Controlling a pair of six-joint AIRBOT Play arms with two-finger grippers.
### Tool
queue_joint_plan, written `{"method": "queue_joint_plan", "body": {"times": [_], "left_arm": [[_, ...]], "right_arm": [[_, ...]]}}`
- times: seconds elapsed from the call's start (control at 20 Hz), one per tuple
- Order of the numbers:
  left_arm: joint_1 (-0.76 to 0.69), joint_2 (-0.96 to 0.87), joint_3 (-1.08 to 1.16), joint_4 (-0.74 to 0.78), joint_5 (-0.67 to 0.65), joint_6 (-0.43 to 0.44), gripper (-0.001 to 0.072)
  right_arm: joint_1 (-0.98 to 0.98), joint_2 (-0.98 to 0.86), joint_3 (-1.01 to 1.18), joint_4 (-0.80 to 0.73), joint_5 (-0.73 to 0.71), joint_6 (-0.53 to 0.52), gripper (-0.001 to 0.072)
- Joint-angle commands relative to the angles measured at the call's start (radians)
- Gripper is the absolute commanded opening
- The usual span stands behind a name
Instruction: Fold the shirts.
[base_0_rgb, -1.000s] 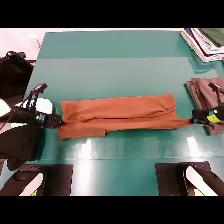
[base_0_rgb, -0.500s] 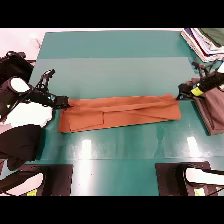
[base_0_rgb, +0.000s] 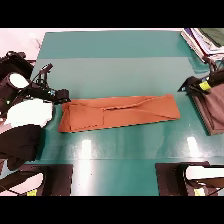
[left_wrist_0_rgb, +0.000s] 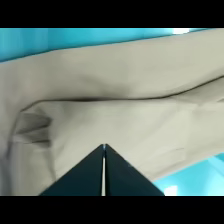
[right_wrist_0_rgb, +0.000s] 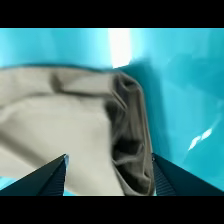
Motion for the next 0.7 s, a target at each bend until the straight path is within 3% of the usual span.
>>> {"method": "queue_joint_plan", "body": {"times": [0.0, 0.15, 0.4, 0.45, 0.6, 0.65], "left_arm": [[-0.051, -0.002, 0.007, -0.051, 0.009, -0.006, 0.0023], [-0.16, -0.004, 0.007, -0.051, 0.062, -0.019, 0.0023], [-0.312, -0.036, 0.007, -0.052, 0.14, -0.078, 0.0022], [-0.336, -0.056, 0.008, -0.055, 0.151, -0.089, 0.0022], [-0.408, -0.155, 0.056, -0.063, 0.187, -0.089, 0.0022], [-0.427, -0.197, 0.092, -0.063, 0.194, -0.089, 0.0022]], "right_arm": [[-0.106, -0.03, -0.145, 0.138, 0.014, -0.132, 0.0634], [-0.126, -0.085, -0.244, 0.201, 0.01, -0.231, 0.0635], [-0.075, -0.168, -0.279, 0.203, -0.062, -0.243, 0.0628], [-0.053, -0.172, -0.279, 0.203, -0.071, -0.258, 0.0573], [0.01, -0.161, -0.276, 0.202, -0.106, -0.287, 0.0114], [0.026, -0.146, -0.275, 0.202, -0.105, -0.308, 0.0021]]}}
